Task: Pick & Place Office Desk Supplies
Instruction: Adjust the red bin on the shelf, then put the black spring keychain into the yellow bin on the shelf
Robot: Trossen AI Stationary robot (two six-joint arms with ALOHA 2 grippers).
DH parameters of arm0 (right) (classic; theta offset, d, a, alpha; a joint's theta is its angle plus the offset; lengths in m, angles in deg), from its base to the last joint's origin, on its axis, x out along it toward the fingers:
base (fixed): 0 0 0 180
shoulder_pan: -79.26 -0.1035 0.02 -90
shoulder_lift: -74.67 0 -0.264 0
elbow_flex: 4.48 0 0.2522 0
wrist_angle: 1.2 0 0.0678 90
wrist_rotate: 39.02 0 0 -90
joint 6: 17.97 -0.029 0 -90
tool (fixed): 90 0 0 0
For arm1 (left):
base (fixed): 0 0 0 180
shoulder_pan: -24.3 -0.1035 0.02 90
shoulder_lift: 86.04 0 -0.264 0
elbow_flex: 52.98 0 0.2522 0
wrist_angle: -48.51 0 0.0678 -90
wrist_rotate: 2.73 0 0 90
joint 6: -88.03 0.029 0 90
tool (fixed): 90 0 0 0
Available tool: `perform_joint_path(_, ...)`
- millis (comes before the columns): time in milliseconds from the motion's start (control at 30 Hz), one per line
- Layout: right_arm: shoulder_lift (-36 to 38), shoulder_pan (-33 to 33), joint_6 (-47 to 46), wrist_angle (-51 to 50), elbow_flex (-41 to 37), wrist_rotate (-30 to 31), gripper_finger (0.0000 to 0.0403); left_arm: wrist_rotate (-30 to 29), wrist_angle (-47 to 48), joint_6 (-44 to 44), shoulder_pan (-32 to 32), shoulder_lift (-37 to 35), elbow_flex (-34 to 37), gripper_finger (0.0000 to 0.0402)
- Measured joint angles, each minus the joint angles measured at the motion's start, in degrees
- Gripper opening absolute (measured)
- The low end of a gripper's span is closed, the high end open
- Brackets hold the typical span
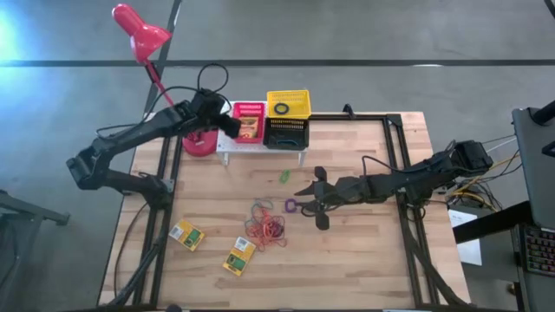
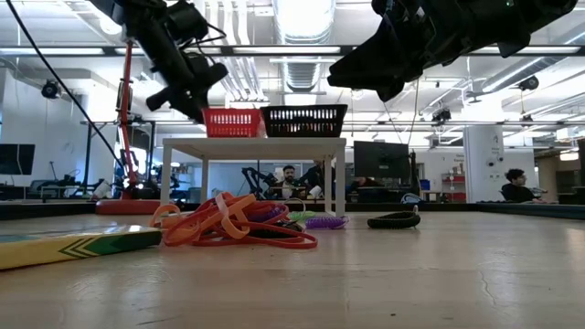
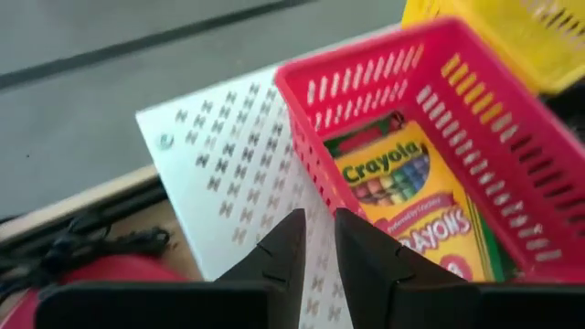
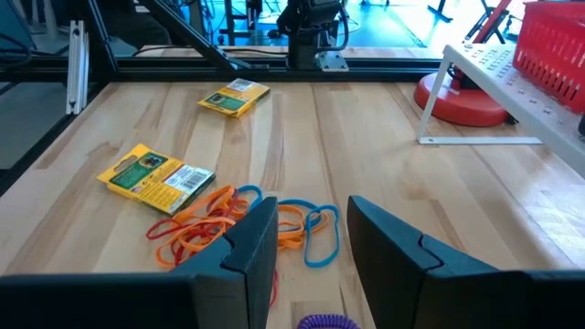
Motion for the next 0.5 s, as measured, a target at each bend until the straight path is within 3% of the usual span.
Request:
perform_joint_path(233, 0.0, 0.0, -0.2, -0.08, -0.1, 0.0, 0.0128, -1.2, 0.8, 1.87, -0.08, -0.4, -0.4, 0.0067)
perform_joint_path(500, 0.0, 0.0, -0.2, -5.47, -0.85, -0.33, 0.0128, -5.2, 12.39, 3.59, 0.83, -5.27, -3.57, 0.0067)
